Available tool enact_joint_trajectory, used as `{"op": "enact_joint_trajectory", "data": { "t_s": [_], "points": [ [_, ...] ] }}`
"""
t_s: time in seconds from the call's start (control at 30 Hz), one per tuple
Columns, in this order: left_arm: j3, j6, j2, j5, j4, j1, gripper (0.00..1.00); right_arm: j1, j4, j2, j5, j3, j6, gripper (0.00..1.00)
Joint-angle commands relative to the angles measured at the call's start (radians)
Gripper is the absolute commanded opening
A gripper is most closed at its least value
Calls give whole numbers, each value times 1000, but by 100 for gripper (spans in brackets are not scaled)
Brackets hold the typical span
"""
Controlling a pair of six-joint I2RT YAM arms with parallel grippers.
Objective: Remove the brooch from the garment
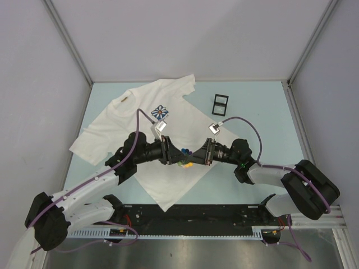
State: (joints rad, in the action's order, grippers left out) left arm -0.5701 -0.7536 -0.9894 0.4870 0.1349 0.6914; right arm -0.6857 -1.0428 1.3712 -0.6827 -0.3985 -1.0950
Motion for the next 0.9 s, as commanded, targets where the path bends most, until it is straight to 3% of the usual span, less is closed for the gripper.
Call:
{"op": "enact_joint_trajectory", "data": {
  "t_s": [0.0, 0.3, 0.47, 0.73, 0.87],
  "points": [
    [-10, -39, 8, 139, 54, 57, 43, -35, -109, -20, 43, -97, 1, 0],
    [4, -21, 184, 134, 3, -46, 72, -9, 53, -90, 60, -71, 47, 0],
    [22, 33, 264, 49, -75, -55, 80, -5, 98, -115, 72, -65, 46, 0],
    [19, 68, 230, 38, -90, -38, 72, -5, 83, -113, 77, -65, 32, 0],
    [-11, 106, 206, -36, -121, 13, 60, -6, 70, -109, 86, -65, 20, 0]
  ]
}}
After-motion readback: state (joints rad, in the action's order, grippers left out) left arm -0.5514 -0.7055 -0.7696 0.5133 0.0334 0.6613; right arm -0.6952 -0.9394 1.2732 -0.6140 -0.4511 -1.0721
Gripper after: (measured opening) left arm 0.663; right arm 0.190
